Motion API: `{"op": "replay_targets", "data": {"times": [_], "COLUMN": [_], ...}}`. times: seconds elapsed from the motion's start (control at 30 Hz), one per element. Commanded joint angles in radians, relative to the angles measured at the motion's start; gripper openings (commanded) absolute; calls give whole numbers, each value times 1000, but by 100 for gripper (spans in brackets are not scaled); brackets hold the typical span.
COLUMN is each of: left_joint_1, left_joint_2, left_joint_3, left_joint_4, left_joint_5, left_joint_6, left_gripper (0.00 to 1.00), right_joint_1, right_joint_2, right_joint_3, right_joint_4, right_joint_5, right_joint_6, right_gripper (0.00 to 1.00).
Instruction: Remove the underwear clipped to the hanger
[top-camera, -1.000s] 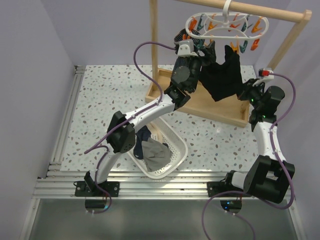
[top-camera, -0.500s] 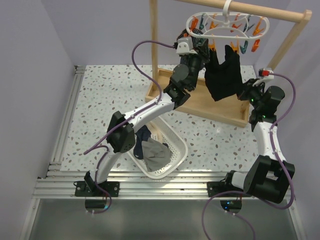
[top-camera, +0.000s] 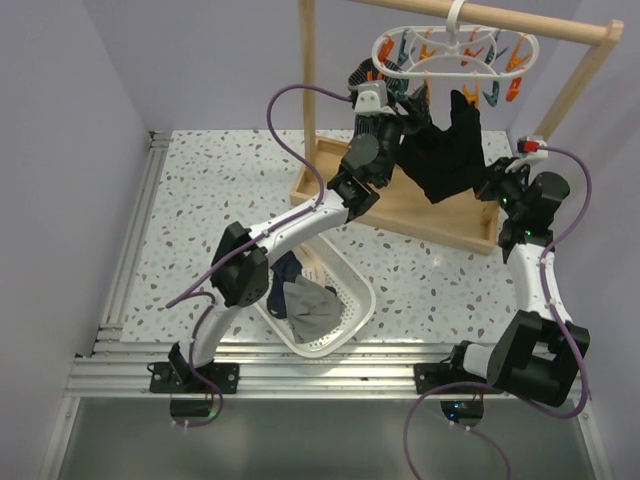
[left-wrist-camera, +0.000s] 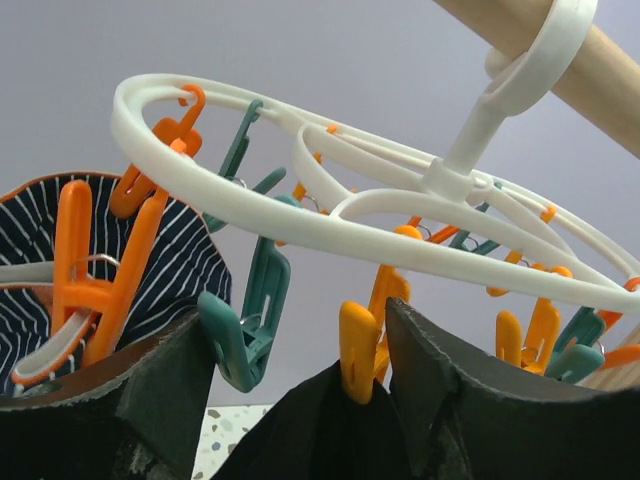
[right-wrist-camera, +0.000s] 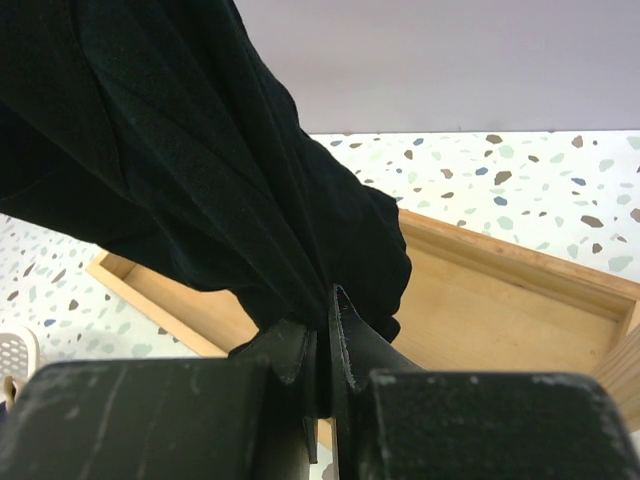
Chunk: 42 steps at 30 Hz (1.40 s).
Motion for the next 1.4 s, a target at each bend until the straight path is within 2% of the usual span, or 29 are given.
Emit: {"op": "replay_targets", "data": {"times": [0.0,0.17,0.3,0.43,0.63,0.87,1.17,1.37], "left_joint_1": [-11,-22,-28,-42,-46,-49,-49,-49], "left_joint_2": [-101,-134,-106,-51,-25,-66,-138,-209], "left_joint_3": [-35,-62,5,105,140,60,-22,-97], "left_joint_4": [67,59,-19,-76,-127,-85,-47,-110], "left_joint_5": [-17,-33,-48,-103,-149,-146,-114,-154], "left_joint_6": [3,12,7,4,-11,-14,-13,-6], "left_gripper": [71,78,78,77,70,69,84,87], "right_joint_1": [-7,-7,-7,-5,-5,4,10,10], "right_joint_2": [-3,-4,-6,-18,-49,-70,-63,-64], "right_joint_3": [-3,-4,-6,-12,-32,-50,-41,-41], "right_joint_4": [15,14,17,23,40,80,86,83], "right_joint_5": [-9,-11,-15,-22,-37,-64,-61,-58], "right_joint_6": [8,2,-4,-21,-56,-70,-71,-75], "right_gripper": [0,0,0,0,0,0,0,0]}}
